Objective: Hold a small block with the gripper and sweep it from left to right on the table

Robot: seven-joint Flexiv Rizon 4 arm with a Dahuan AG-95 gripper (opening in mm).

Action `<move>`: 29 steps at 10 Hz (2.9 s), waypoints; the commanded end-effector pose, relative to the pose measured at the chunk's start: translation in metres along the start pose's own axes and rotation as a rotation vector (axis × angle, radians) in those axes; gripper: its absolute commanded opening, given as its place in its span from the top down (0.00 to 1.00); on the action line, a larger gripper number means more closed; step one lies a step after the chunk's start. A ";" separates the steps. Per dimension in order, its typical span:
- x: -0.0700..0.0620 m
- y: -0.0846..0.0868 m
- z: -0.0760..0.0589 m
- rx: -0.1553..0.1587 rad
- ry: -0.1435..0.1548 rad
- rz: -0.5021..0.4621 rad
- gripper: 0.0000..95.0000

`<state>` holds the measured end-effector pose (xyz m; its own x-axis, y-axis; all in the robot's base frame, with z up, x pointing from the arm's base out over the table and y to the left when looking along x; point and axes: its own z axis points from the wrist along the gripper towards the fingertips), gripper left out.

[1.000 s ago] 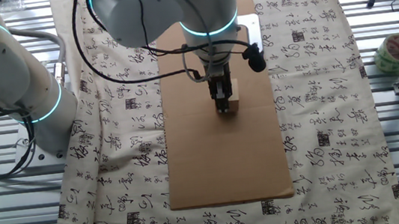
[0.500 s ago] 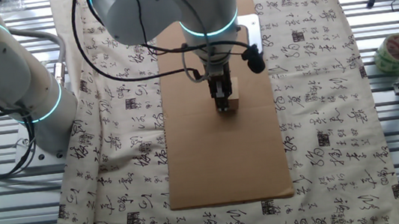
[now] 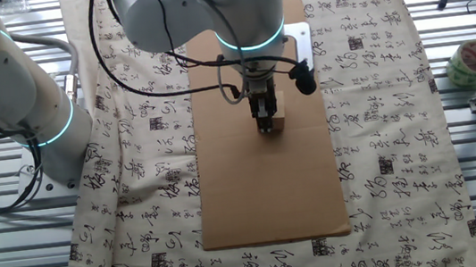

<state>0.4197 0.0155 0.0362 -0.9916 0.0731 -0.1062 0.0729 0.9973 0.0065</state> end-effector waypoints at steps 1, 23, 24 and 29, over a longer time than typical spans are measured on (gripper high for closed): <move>0.000 0.000 0.001 0.002 -0.002 -0.002 1.00; 0.001 0.014 0.002 -0.021 -0.004 0.029 1.00; 0.001 0.014 0.003 -0.013 -0.009 0.025 1.00; 0.002 0.016 0.003 -0.010 0.002 0.028 1.00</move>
<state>0.4198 0.0310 0.0331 -0.9893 0.1027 -0.1036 0.1016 0.9947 0.0163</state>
